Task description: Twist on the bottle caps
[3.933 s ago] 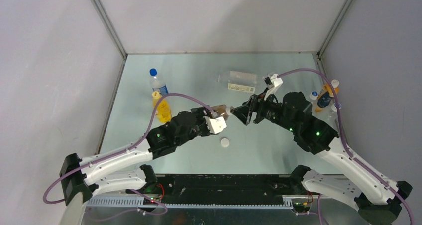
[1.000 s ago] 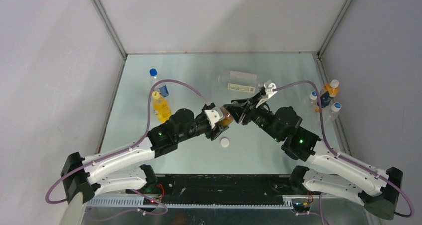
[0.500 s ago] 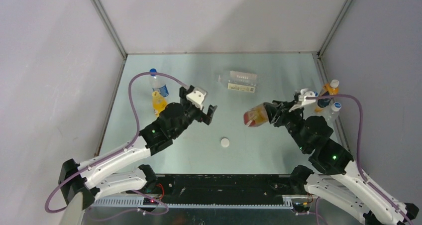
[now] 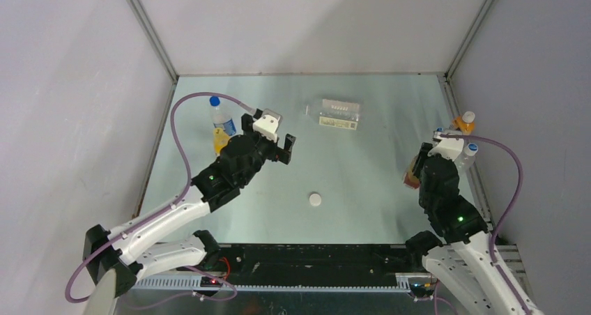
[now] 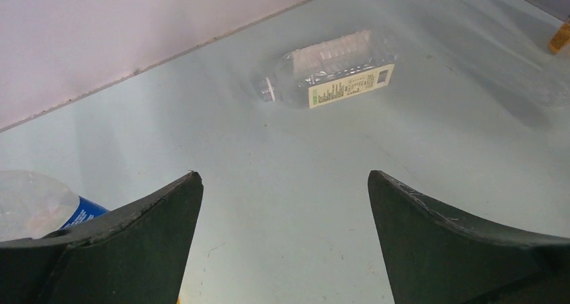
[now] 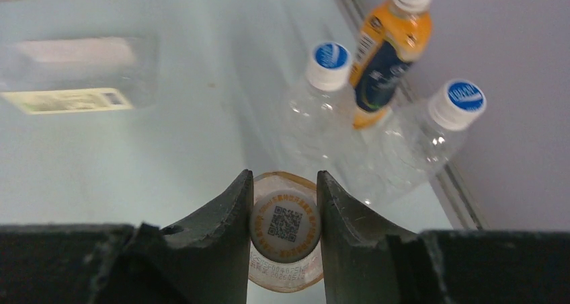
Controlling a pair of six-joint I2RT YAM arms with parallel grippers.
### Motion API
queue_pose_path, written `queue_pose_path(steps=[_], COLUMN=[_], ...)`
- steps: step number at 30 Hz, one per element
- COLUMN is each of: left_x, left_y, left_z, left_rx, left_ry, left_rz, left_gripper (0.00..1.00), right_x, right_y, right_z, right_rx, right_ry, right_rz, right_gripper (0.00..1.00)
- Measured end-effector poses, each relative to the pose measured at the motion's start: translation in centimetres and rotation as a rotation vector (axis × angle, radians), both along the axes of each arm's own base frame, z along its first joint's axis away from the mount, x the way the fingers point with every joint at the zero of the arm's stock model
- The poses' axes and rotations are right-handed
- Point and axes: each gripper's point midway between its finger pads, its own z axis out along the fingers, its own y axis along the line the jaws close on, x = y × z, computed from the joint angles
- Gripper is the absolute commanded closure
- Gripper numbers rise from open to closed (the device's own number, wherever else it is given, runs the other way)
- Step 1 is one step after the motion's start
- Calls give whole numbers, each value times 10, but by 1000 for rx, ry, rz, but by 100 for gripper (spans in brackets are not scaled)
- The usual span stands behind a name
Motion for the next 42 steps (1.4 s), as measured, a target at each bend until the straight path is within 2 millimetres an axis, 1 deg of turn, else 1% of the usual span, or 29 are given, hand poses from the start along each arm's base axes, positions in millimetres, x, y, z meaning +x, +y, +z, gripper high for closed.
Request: queue_pose_path(steps=[2,5,9,13,18,23,26,31,39,42], left_x=[1,1,1,0,0,0,0,-1,-2,-3], left_y=[2,4,5,5,6,6,5,4,1,0], left_z=[1,2,4,6,7,7,7,7,6,6], left_rx=[0,0,-5,-8,-10,-10,-11,-12,-14,-15], left_ry=[-2,-5,-10,-14,-17,-17,-16,-15,-13,-12], left_rz=[9,17,18,18,19,18,14,8,-12,-17], left_gripper=[0,0,0,0,0,0,0,0,0,0], right_x=[1,5,10,12,12,12,11,8,8,9], right_y=[-13,-25,-34,-39,-40,-39,-38,-37,-36,-35], right_z=[-16,-34,-51,-65,-73,-73,-74,-80,-82,-82], right_rx=[-8,-5,3,22,58,73,77,74,79,80], right_ry=[28,52,60,58,58,52,60,88,94,97], right_rz=[-61,-118,-166,-189,-203,-199,-191,-181,-171,-164], right_gripper=[100,100,100,93,89,77,74,65,54,45])
